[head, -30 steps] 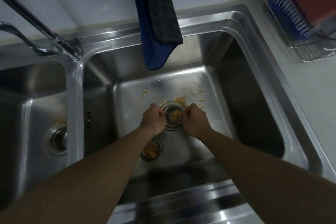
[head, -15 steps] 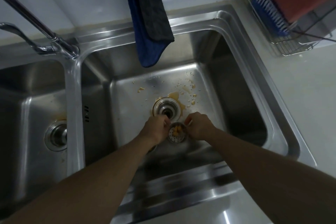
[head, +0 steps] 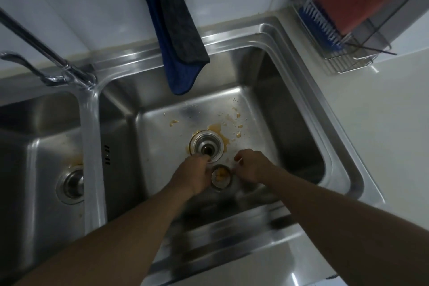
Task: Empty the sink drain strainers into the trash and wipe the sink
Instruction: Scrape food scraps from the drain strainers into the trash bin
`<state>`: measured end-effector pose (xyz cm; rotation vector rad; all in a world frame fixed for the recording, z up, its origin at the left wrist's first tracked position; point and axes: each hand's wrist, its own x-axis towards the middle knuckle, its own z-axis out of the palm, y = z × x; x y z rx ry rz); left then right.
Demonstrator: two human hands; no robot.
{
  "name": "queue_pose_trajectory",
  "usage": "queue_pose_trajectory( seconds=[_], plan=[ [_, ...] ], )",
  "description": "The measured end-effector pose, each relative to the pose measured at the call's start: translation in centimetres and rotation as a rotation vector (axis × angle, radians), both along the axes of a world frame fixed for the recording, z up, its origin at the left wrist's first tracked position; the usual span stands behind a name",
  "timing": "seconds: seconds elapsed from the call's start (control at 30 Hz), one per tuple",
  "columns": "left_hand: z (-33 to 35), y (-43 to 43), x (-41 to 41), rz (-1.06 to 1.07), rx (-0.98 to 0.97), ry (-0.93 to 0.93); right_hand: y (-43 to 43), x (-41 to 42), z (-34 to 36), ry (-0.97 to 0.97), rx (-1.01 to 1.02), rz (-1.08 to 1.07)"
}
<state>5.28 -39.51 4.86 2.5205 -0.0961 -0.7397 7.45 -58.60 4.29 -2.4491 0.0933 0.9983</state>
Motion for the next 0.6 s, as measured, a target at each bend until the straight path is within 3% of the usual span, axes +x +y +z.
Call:
queue_pose_trajectory(
  seconds=[0.4, 0.6],
  plan=[
    [6.8, -8.4, 7.6, -0.014, -0.055, -0.244, -7.7, 6.1, 12.2, -0.793, 0.039, -0.148],
    [8.5, -17.7, 11.9, 0.007, -0.174, -0.344, -15.1, 9.9, 17.5, -1.133, -0.144, -0.166]
  ],
)
